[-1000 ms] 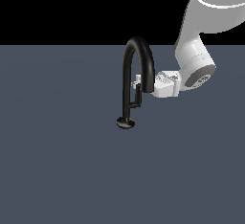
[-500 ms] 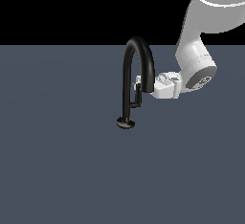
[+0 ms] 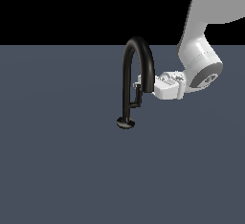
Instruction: Turn on the faucet by rotating a designated handle.
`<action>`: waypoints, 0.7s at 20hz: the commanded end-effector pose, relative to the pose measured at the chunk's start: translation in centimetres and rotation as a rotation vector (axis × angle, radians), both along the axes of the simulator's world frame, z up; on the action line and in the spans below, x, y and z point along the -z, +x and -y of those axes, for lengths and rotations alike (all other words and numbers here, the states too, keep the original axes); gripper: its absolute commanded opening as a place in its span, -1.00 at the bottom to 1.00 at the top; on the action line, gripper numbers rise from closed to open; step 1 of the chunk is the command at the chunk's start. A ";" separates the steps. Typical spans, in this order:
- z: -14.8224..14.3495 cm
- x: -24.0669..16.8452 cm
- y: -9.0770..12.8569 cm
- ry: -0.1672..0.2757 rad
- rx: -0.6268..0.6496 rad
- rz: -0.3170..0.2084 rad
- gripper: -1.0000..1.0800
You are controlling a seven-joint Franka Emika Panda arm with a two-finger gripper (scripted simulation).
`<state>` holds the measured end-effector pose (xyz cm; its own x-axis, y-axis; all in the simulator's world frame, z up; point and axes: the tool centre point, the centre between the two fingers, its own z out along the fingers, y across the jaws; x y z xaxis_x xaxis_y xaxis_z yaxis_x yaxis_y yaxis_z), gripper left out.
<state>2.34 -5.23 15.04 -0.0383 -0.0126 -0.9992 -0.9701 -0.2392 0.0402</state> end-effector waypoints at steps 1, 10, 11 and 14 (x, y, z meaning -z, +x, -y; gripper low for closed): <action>0.2 -0.4 -0.8 0.003 -0.004 -0.002 -1.00; 0.5 -0.8 -2.0 -0.001 0.000 0.004 -1.00; 0.6 -0.6 -2.3 0.000 0.000 0.004 -1.00; 0.8 -0.3 -3.3 0.000 0.000 0.003 -1.00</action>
<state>-0.13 -5.83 15.86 -0.0232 -0.0151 -0.9996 -0.9710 -0.2377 0.0262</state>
